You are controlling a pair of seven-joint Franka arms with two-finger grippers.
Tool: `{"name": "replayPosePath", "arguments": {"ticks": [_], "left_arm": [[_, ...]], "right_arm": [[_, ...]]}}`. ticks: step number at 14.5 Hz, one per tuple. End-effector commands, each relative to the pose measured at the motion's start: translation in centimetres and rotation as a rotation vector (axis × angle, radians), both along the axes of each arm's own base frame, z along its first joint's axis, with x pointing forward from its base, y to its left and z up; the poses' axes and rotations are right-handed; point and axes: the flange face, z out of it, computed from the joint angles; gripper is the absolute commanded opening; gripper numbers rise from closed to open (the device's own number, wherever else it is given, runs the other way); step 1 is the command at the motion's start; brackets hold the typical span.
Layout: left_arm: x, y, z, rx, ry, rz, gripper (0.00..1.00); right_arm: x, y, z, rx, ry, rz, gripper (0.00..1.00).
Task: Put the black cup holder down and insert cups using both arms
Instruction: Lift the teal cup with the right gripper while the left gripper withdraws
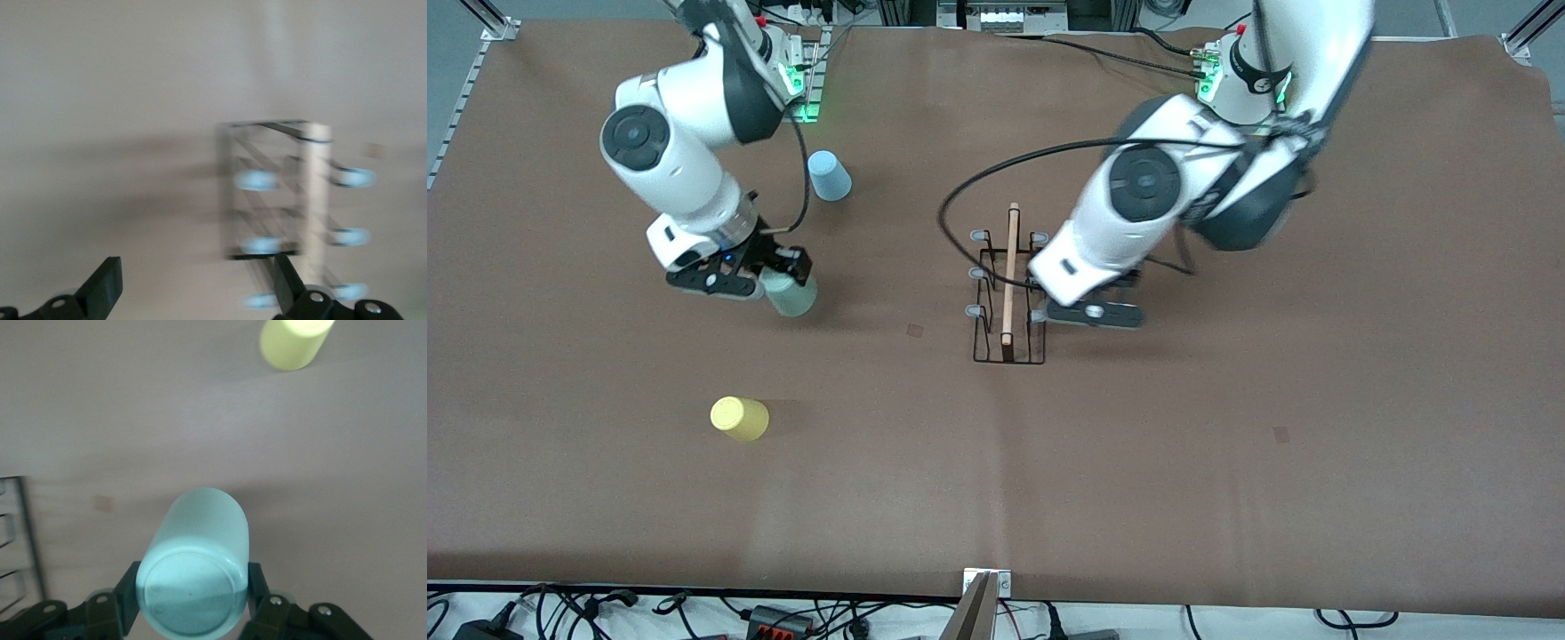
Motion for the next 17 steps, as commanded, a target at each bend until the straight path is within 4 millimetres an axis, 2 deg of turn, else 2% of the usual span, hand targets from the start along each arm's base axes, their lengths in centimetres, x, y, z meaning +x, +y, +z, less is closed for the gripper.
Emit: {"name": "replayPosePath", "arguments": {"ticks": [1, 3, 5, 7, 8, 9, 10, 11, 13, 15, 17], "left_arm": [[1.6, 9.3, 4.5, 0.084, -0.024, -0.086, 1.00], [2.2, 15.4, 6.2, 0.107, 0.012, -0.092, 1.00], [2.4, 21.0, 8.1, 0.110, 0.033, -0.098, 1.00], [2.0, 25.8, 9.2, 0.102, 0.076, -0.123, 1.00], [2.0, 27.3, 9.6, 0.094, 0.067, -0.122, 1.00], [1.3, 27.9, 11.1, 0.091, 0.043, -0.109, 1.00], [1.2, 29.3, 12.1, 0.076, 0.021, -0.068, 1.00], [1.1, 29.8, 12.8, 0.042, -0.013, -0.028, 1.00], [-0.2, 32.9, 12.8, 0.013, -0.060, 0.047, 1.00], [-2.6, 32.6, 14.2, 0.024, -0.138, 0.045, 1.00], [-3.7, 30.6, 14.5, 0.021, -0.149, 0.013, 1.00]], "right_arm": [[-2.7, 6.5, 4.1, 0.098, 0.010, -0.111, 0.24], [-5.0, 11.5, 5.3, 0.141, 0.025, -0.200, 0.24], [-8.2, 16.8, 5.4, 0.153, 0.049, -0.250, 0.24], [-10.9, 21.6, 4.7, 0.168, 0.066, -0.277, 0.24], [-11.9, 23.1, 3.7, 0.160, 0.067, -0.289, 0.24], [-12.6, 24.3, 2.6, 0.148, 0.058, -0.299, 0.24], [-12.9, 25.0, 1.5, 0.136, 0.052, -0.303, 0.24], [-12.8, 25.1, 0.5, 0.123, 0.049, -0.305, 0.24], [-12.6, 25.1, -0.4, 0.108, 0.048, -0.293, 0.24], [-12.4, 25.3, -1.0, 0.114, 0.039, -0.285, 0.24], [-11.9, 25.5, -1.7, 0.139, 0.033, -0.288, 0.24]]}}
